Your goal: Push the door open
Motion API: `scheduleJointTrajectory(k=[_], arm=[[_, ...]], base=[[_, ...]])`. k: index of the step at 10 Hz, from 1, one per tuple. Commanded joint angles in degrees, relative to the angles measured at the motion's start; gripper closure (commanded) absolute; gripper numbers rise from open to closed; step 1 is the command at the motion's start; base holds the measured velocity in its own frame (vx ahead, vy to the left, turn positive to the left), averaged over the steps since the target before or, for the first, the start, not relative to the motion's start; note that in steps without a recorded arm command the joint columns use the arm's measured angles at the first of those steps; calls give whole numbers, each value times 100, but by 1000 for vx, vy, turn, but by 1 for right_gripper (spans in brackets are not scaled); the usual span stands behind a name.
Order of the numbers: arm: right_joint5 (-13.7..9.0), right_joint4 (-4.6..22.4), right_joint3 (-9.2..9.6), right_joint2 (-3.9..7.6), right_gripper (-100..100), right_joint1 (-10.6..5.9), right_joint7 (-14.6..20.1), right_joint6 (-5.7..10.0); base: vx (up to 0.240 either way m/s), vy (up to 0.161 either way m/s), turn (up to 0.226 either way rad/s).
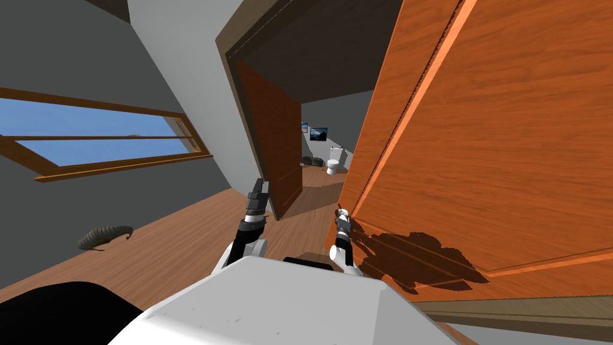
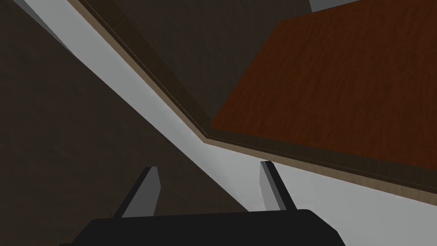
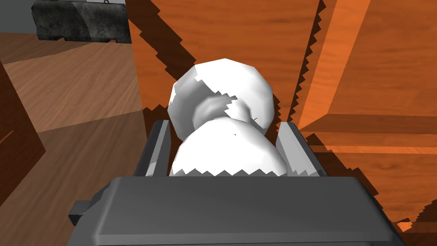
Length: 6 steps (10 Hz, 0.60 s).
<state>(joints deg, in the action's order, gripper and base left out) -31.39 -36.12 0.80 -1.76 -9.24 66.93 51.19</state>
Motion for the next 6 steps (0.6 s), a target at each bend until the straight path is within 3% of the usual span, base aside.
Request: scheduleJointTrajectory(k=[1, 3, 6], arm=[[-2, 0, -4, 4, 100, 2, -4, 4], [-2, 0, -4, 4, 100, 2, -4, 4], [-83, 9, -126, 185, 100, -2, -34, 18]], base=[[0, 0, 0], [0, 0, 0], [151, 9, -26]])
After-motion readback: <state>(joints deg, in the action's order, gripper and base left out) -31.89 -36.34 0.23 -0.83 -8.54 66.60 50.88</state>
